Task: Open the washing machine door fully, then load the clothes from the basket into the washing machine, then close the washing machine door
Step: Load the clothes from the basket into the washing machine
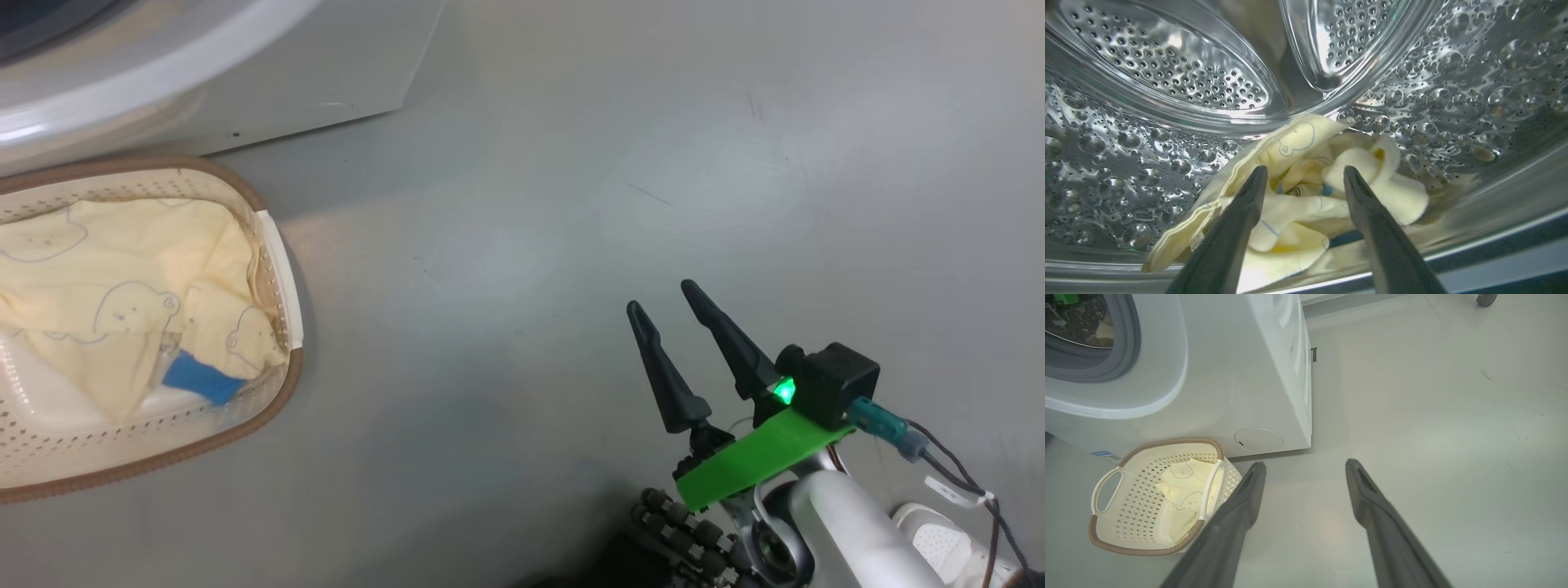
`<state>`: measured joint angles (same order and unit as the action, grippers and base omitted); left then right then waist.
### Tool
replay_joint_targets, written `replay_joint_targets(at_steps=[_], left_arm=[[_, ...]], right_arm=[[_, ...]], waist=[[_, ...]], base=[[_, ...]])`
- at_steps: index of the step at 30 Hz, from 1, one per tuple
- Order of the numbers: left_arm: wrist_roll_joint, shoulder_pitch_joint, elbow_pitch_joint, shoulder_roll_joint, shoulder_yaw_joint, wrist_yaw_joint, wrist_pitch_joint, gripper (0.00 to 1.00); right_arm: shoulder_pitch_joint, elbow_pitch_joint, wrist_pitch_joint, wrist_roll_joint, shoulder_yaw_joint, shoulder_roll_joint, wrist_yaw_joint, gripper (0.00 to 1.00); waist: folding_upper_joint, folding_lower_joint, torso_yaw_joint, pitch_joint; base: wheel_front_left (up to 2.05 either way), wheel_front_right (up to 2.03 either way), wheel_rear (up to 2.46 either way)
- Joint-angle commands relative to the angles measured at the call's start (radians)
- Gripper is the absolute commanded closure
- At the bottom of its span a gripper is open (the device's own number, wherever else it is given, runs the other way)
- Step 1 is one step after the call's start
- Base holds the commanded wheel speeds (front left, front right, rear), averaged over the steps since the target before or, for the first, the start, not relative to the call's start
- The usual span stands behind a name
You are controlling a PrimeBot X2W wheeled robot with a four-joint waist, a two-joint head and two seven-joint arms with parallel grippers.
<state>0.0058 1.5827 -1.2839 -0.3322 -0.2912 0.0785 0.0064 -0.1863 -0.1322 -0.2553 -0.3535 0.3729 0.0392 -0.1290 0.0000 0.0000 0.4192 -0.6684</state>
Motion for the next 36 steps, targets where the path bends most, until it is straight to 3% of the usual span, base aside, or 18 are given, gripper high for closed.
replay_joint_targets(at_steps=[1, 9, 22, 36], left_arm=[[-0.007, 0.035, 0.024, -0.027, 0.009, -0.002, 0.011, 0.0], [-0.04, 0.006, 0.01, -0.002, 0.016, -0.016, 0.057, 0.0], [-0.094, -0.061, 0.007, 0.044, 0.028, -0.027, -0.004, 0.0], [-0.146, -0.134, 0.007, 0.085, 0.032, -0.005, -0.104, 0.0]], right_arm=[[0.035, 0.021, -0.006, -0.007, 0.01, 0.011, -0.002, 0.0], [0.035, 0.018, -0.006, -0.004, -0.001, 0.011, -0.002, 0.0], [0.026, 0.011, -0.006, 0.016, -0.018, 0.011, -0.002, 0.0], [0.03, 0.003, -0.006, 0.034, -0.041, 0.011, -0.002, 0.0]], waist=[[0.0, 0.0, -0.002, 0.003], [0.0, 0.0, -0.02, 0.034], [0.0, 0.0, -0.066, 0.1], [0.0, 0.0, -0.115, 0.152]], base=[[0.0, 0.0, 0.0], [0.0, 0.0, 0.0], [0.0, 0.0, 0.0], [0.0, 0.0, 0.0]])
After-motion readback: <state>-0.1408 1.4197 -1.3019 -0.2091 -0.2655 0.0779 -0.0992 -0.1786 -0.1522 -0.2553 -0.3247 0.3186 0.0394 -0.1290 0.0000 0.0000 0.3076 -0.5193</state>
